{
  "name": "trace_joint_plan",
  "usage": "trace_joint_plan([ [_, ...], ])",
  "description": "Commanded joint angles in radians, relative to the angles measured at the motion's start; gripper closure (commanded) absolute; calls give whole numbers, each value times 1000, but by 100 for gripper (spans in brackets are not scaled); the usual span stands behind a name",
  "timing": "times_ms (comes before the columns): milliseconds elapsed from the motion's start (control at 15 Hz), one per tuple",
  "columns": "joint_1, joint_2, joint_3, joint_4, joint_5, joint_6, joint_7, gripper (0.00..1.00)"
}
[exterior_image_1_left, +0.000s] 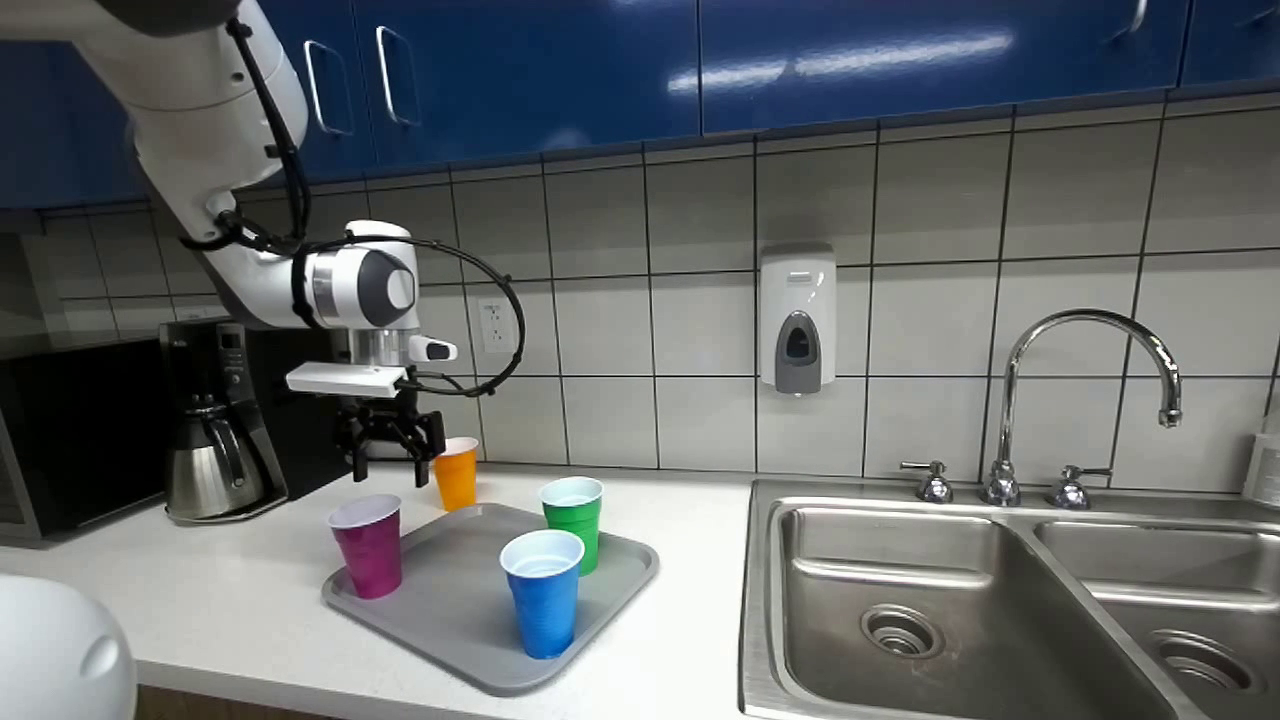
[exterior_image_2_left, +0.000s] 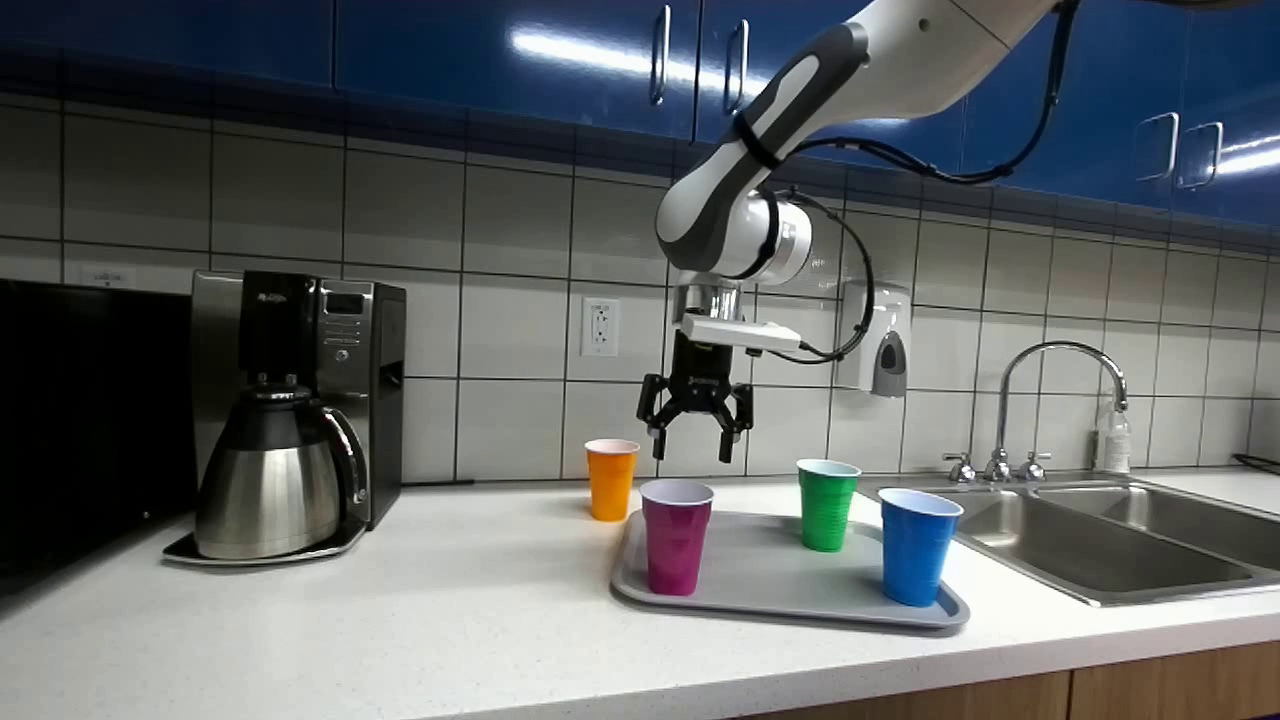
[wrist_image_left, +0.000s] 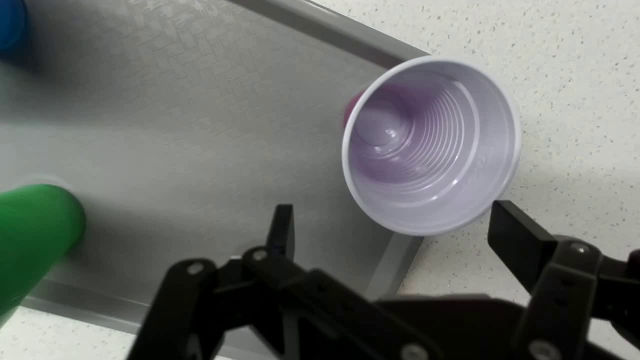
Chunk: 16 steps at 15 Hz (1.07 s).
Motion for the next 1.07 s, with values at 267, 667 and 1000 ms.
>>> trace_joint_plan([
  [267,-7,0,11,24,0,-6,17,0],
  [667,-7,0,11,25,1,-7,18,0],
  [1000,-7,0,11,25,1,-7,18,0],
])
